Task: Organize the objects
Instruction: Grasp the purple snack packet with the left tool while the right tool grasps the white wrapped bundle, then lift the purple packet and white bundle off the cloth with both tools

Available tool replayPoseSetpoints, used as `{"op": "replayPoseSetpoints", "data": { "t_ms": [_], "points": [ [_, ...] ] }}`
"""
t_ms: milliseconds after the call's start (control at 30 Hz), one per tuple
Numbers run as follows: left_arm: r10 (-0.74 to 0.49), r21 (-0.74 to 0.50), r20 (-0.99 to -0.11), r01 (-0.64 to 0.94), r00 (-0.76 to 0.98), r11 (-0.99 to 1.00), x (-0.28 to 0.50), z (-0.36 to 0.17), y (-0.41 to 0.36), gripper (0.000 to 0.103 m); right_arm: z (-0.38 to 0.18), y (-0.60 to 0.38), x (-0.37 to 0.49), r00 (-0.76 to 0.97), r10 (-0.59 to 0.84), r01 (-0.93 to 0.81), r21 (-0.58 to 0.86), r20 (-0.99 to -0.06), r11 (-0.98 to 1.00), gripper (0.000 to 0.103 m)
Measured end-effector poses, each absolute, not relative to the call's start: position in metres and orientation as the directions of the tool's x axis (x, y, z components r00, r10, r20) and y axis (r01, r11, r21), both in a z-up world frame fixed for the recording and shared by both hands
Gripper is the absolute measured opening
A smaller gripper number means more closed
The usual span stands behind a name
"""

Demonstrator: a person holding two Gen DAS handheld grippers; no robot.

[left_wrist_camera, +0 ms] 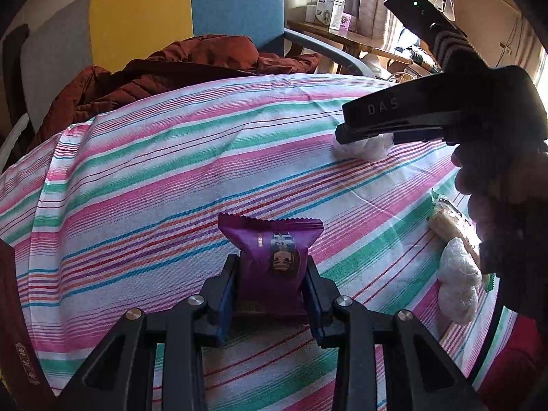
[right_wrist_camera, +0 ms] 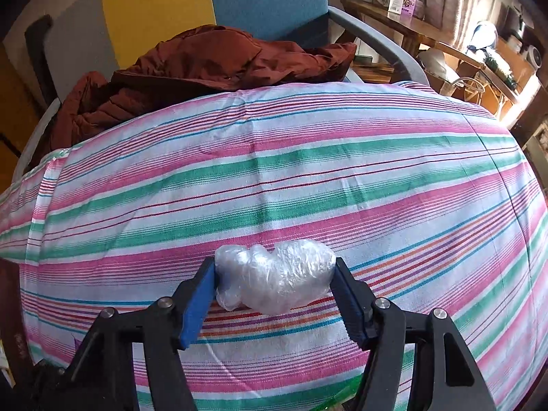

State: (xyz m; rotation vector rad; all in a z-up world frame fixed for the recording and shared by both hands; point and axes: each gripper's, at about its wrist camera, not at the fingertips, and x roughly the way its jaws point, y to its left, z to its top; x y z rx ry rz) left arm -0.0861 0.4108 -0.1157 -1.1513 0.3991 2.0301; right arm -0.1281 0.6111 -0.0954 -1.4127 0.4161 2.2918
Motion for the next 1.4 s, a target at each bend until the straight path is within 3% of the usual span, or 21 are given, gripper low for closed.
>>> {"op": "replayPoseSetpoints", "data": {
  "t_ms": [467,1400],
  "points": [
    [0.441,-0.081,-0.835,-0.718,-0.331,-0.691,-0.073,-0.114,0.395,0.034,-0.065,0.550,-0.080,-0.465,0.056,-0.374,0.139,-0.884,-0.917,0.063],
    [0.439,-0.023,-0.756,-0.650,-0.485,-0.759,-0.019,-0.066,0.301,0.034,-0.092,0.467,-0.062,-0.411,0.047,-0.227,0.053,-0.910,-0.973,0.063]
  ]
}}
